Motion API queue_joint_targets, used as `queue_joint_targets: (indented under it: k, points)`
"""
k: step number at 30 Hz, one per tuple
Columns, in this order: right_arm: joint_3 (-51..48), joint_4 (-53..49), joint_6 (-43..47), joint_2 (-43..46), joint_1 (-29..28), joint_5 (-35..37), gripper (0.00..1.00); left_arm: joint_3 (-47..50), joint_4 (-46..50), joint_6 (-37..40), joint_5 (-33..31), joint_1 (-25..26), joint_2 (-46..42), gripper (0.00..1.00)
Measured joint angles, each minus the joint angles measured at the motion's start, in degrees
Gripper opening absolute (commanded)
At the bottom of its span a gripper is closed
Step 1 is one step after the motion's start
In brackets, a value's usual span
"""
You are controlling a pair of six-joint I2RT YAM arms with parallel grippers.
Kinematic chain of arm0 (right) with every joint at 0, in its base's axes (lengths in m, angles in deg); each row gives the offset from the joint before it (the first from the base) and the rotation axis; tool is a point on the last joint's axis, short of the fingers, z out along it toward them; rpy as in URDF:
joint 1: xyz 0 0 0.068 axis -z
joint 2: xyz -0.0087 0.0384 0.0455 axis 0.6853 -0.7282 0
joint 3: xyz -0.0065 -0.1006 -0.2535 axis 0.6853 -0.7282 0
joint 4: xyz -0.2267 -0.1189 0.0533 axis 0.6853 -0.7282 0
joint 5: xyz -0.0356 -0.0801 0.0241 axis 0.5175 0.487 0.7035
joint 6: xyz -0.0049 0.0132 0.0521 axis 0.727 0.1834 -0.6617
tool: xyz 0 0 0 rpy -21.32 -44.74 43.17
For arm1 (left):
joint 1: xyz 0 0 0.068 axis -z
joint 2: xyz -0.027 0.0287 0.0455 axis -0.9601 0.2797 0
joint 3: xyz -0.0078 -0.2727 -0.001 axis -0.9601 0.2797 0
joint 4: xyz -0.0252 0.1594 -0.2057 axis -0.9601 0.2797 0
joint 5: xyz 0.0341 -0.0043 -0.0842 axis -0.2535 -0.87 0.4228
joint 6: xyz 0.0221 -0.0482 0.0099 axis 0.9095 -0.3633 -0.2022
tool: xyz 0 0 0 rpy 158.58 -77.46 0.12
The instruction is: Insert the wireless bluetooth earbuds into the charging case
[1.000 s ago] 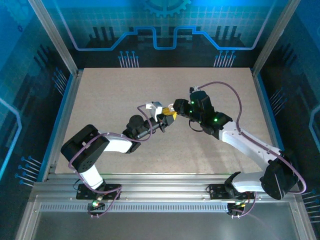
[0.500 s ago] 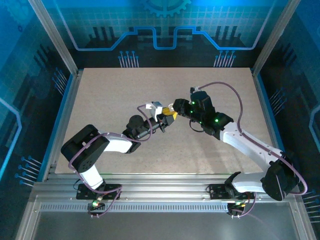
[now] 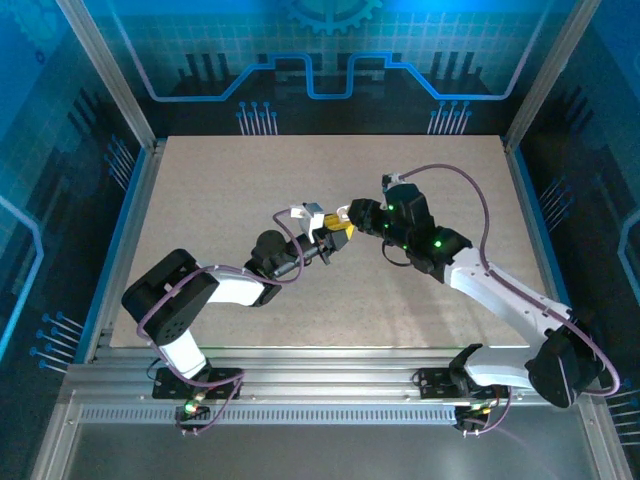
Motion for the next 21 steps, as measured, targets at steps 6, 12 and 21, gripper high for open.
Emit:
queue_joint_targets:
  k: [6,12,21]
  points:
    - [-0.31,0.04,1.16,1.25,0.0,-0.85,0.3,0.0,-1.11,0.2,0.68,0.0,0.0,0.1]
    - [-0.76,0.2,2.19,2.01,0.0,-1.38,0.31,0.0,-1.29,0.24,1.25,0.0,0.0,0.1]
    - [-0.79,0.11,3.89,2.91,0.0,-3.61,0.28,0.0,-1.44,1.18,1.68,0.0,0.0,0.1]
